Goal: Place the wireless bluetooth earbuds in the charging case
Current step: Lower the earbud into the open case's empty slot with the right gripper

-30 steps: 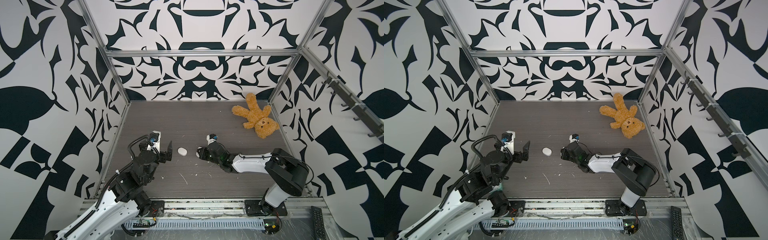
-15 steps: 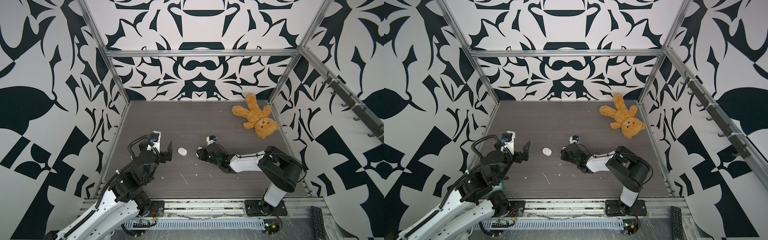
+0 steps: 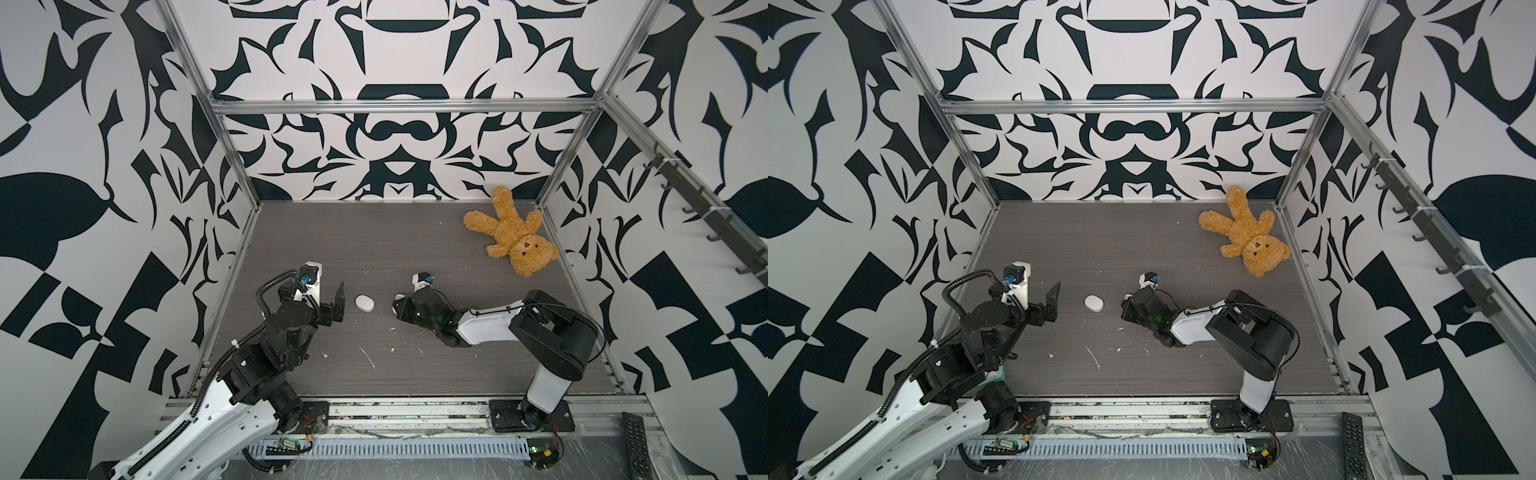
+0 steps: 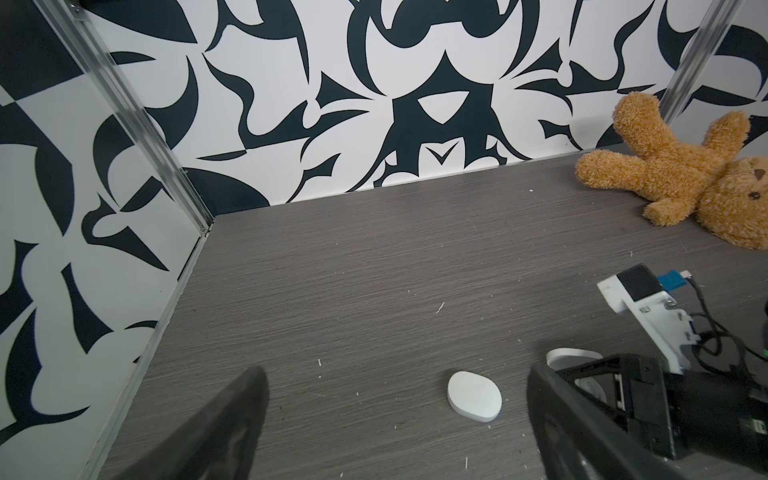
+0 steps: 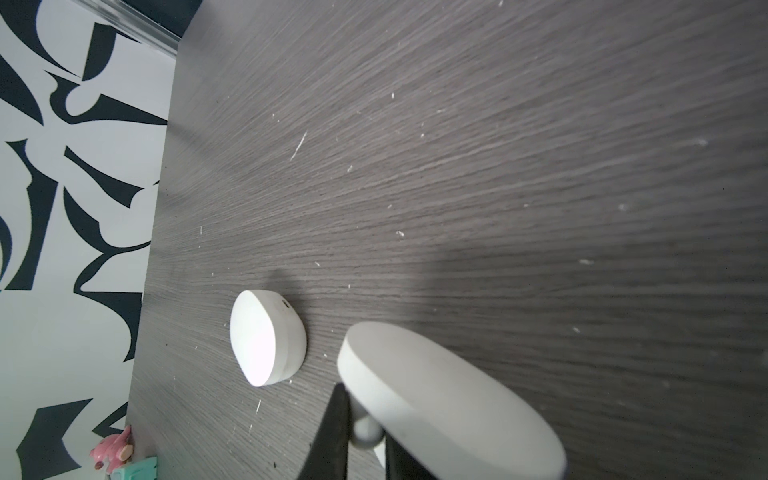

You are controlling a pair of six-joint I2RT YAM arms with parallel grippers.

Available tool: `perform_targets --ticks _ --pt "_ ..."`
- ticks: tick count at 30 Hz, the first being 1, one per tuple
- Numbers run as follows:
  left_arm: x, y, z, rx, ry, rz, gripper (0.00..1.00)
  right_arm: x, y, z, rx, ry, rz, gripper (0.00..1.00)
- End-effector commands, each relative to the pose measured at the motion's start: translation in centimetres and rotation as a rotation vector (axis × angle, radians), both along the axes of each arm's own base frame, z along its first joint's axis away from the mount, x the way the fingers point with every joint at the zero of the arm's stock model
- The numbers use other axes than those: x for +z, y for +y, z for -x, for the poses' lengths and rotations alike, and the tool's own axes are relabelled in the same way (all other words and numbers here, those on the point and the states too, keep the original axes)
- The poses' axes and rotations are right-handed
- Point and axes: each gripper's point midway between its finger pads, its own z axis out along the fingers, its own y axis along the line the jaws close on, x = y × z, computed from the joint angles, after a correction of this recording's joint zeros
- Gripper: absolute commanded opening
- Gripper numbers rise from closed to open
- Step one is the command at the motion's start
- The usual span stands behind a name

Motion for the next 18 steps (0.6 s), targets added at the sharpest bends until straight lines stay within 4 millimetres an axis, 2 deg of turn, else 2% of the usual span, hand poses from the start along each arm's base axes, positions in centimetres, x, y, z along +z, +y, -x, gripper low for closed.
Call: perform_targets --ticks 1,9,18 --pt "-0.5 0.0 -0.1 0.001 0.006 -0.009 0.99 0.7 -0.2 -0.4 -0.019 -0.019 -0.021 0.17" --pt "-0.6 0.0 -0.1 0.001 0.007 -0.01 0.99 1.4 -0.5 -0.4 -0.03 -0.031 -0.026 0.32" --pt "-0.6 0.0 -0.1 0.001 0.007 -0.01 0.99 2.7 -0.4 -0.2 -0.022 -0.049 -0.032 0.38"
